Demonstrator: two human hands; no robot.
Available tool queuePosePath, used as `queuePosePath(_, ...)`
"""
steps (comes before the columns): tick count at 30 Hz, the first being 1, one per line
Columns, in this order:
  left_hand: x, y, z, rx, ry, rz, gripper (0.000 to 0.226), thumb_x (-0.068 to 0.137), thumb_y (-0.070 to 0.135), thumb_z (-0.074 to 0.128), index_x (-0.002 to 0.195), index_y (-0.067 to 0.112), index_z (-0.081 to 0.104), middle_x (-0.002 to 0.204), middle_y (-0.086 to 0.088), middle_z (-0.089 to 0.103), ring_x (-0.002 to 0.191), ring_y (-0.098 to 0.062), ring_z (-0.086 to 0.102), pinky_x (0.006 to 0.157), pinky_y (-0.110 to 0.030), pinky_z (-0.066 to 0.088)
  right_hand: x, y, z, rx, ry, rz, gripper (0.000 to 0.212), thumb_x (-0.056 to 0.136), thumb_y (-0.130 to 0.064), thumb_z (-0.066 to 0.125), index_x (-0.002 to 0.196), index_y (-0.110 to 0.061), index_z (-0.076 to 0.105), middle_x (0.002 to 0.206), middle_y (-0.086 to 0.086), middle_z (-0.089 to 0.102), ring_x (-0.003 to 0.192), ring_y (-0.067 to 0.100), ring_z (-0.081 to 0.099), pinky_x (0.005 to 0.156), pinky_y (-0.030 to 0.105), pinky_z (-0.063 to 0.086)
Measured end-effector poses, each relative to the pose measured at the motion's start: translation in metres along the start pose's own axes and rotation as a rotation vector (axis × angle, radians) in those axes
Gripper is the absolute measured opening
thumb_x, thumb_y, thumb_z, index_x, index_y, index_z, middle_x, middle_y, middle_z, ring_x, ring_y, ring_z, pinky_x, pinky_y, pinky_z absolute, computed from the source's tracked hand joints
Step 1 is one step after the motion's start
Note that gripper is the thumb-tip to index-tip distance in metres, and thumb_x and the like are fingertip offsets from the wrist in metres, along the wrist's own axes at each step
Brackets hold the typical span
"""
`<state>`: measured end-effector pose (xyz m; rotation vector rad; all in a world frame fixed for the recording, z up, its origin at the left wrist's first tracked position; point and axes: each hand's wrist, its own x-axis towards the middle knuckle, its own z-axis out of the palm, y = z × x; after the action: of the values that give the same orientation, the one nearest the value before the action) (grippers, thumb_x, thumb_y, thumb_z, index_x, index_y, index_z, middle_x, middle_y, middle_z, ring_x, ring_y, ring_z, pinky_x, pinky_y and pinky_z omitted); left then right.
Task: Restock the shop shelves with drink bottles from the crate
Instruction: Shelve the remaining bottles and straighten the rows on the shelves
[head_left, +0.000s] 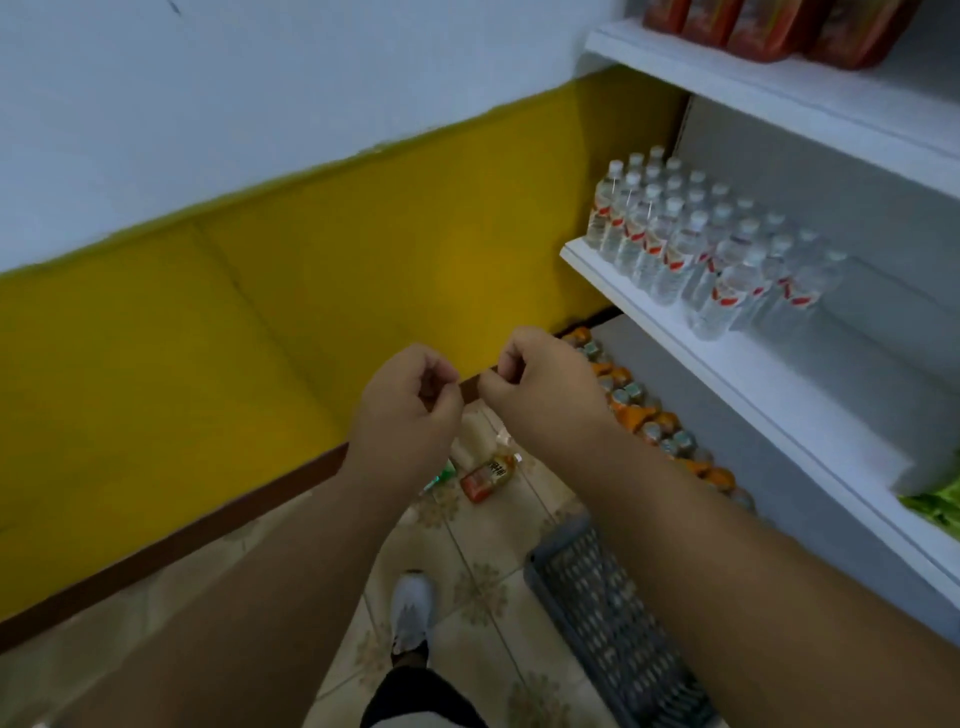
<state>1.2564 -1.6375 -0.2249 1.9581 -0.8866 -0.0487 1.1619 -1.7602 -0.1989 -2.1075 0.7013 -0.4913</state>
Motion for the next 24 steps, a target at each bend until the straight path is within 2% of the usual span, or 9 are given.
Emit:
queuePosePath(4, 0.053, -0.067, -0.015, 0.026, -0.078, -0.024, 0.019, 0.090, 0.013, 0.059, 0.082, 0.030, 0.054, 0.074, 0.003, 0.057, 0.068, -0.010, 0.052, 0.052, -0.020, 0.037, 0.054, -0.006, 0.061, 0.009, -0.016, 0.059, 0.023, 0.087, -0.019, 0.067, 0.072, -0.016, 0.050, 0.063, 0.001, 0.052, 0.054, 0.014, 0.044, 0.050, 0.034, 0.036)
queuePosePath(7, 0.108, -0.112, -0.022, 0.019, -0.125, -0.049, 0.025, 0.091, 0.005, 0.062, 0.082, 0.027, 0.054, 0.072, 0.008, 0.054, 0.066, 0.004, 0.052, 0.055, -0.008, 0.038, 0.106, -0.008, 0.107, 0.029, -0.006, 0.149, 0.028, 0.089, -0.022, 0.067, 0.071, -0.019, 0.046, 0.064, 0.000, 0.052, 0.056, 0.015, 0.047, 0.051, 0.036, 0.039)
queuePosePath(10, 0.154, -0.166, -0.017, 0.067, -0.213, -0.078, 0.029, 0.090, 0.007, 0.063, 0.079, 0.032, 0.052, 0.072, 0.010, 0.054, 0.069, 0.001, 0.052, 0.053, -0.012, 0.038, 0.154, -0.003, 0.157, 0.111, -0.010, 0.280, 0.019, 0.090, -0.023, 0.068, 0.082, -0.012, 0.055, 0.078, 0.010, 0.064, 0.072, 0.028, 0.064, 0.063, 0.048, 0.052)
queuePosePath(12, 0.179, -0.208, -0.001, 0.042, -0.258, -0.138, 0.030, 0.091, 0.011, 0.065, 0.077, 0.034, 0.052, 0.070, 0.009, 0.056, 0.068, -0.002, 0.053, 0.050, -0.017, 0.037, 0.183, 0.016, 0.187, 0.176, 0.017, 0.371, 0.016, 0.089, -0.023, 0.069, 0.087, -0.011, 0.059, 0.083, 0.010, 0.067, 0.077, 0.028, 0.065, 0.067, 0.050, 0.055)
queuePosePath(14, 0.192, -0.240, 0.022, -0.002, -0.340, -0.227, 0.027, 0.092, 0.015, 0.066, 0.078, 0.035, 0.053, 0.072, 0.012, 0.060, 0.064, 0.004, 0.054, 0.048, -0.013, 0.039, 0.200, 0.044, 0.211, 0.252, 0.071, 0.481, 0.015, 0.087, -0.024, 0.070, 0.087, -0.011, 0.062, 0.084, 0.009, 0.068, 0.077, 0.029, 0.065, 0.066, 0.053, 0.056)
queuePosePath(16, 0.203, -0.286, 0.067, -0.104, -0.419, -0.354, 0.024, 0.091, 0.017, 0.065, 0.081, 0.036, 0.055, 0.076, 0.018, 0.062, 0.068, 0.002, 0.057, 0.058, -0.011, 0.042, 0.220, 0.096, 0.243, 0.324, 0.129, 0.619, 0.015, 0.084, -0.027, 0.071, 0.086, -0.016, 0.062, 0.084, 0.007, 0.067, 0.078, 0.029, 0.066, 0.069, 0.055, 0.057)
queuePosePath(17, 0.204, -0.304, 0.085, -0.123, -0.434, -0.407, 0.023, 0.090, 0.016, 0.065, 0.082, 0.036, 0.056, 0.079, 0.017, 0.063, 0.072, 0.000, 0.058, 0.064, -0.018, 0.046, 0.225, 0.120, 0.256, 0.359, 0.150, 0.683, 0.016, 0.081, -0.030, 0.073, 0.085, -0.019, 0.061, 0.083, 0.005, 0.066, 0.078, 0.028, 0.066, 0.071, 0.054, 0.058)
queuePosePath(20, 0.197, -0.382, 0.161, -0.097, -0.478, -0.541, 0.023, 0.092, 0.016, 0.058, 0.081, 0.037, 0.056, 0.087, 0.016, 0.061, 0.081, -0.005, 0.060, 0.067, -0.025, 0.047, 0.240, 0.215, 0.308, 0.478, 0.201, 0.854, 0.018, 0.077, -0.031, 0.075, 0.085, -0.026, 0.059, 0.084, 0.000, 0.063, 0.077, 0.024, 0.063, 0.075, 0.053, 0.057)
queuePosePath(24, 0.172, -0.494, 0.258, -0.058, -0.552, -0.686, 0.019, 0.096, 0.022, 0.060, 0.084, 0.037, 0.059, 0.097, 0.014, 0.064, 0.089, -0.005, 0.060, 0.069, -0.024, 0.045, 0.243, 0.360, 0.391, 0.600, 0.250, 1.100, 0.024, 0.084, -0.022, 0.075, 0.104, -0.022, 0.062, 0.097, 0.004, 0.065, 0.073, 0.015, 0.064, 0.061, 0.032, 0.061)
